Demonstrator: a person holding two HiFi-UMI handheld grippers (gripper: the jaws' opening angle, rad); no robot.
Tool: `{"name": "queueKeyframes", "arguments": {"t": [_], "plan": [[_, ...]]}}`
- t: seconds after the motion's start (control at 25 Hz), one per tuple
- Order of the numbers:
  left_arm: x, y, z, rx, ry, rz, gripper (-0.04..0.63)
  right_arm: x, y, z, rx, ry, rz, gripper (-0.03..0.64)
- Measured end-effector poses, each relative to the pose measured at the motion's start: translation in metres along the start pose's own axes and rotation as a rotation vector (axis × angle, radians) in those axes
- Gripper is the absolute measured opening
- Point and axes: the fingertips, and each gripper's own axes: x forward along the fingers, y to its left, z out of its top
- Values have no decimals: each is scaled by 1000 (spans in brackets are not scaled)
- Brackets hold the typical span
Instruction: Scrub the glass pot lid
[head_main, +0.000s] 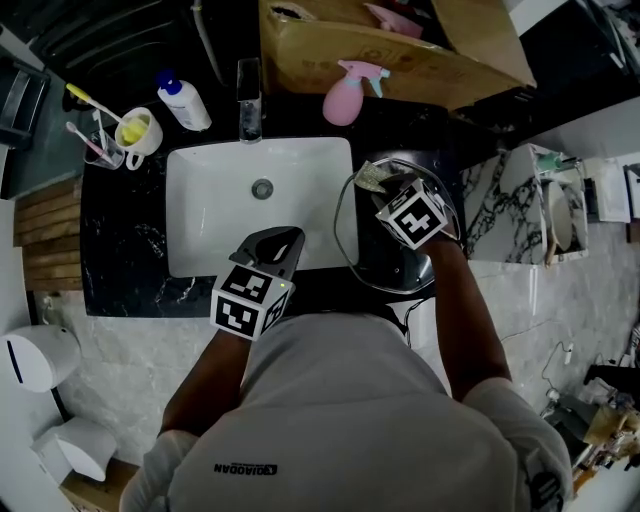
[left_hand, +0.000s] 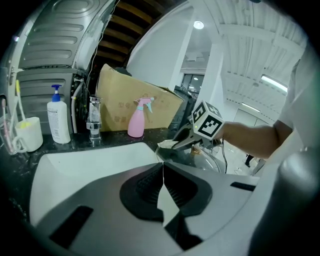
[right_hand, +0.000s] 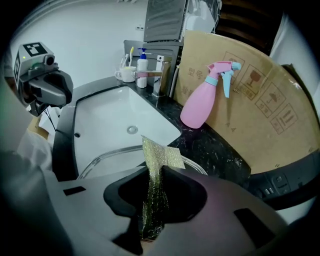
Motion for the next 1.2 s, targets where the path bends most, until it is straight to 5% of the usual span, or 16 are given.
{"name": "queueKeyframes", "arguments": {"t": [0.96,1.2], "plan": [[-14,-11,-6,38,-9,-54,15,-8,82,12,-169,4,17,97],[-8,-15,-3,58,-3,-15,15,-12,97,4,-263,-33,32,97]]}}
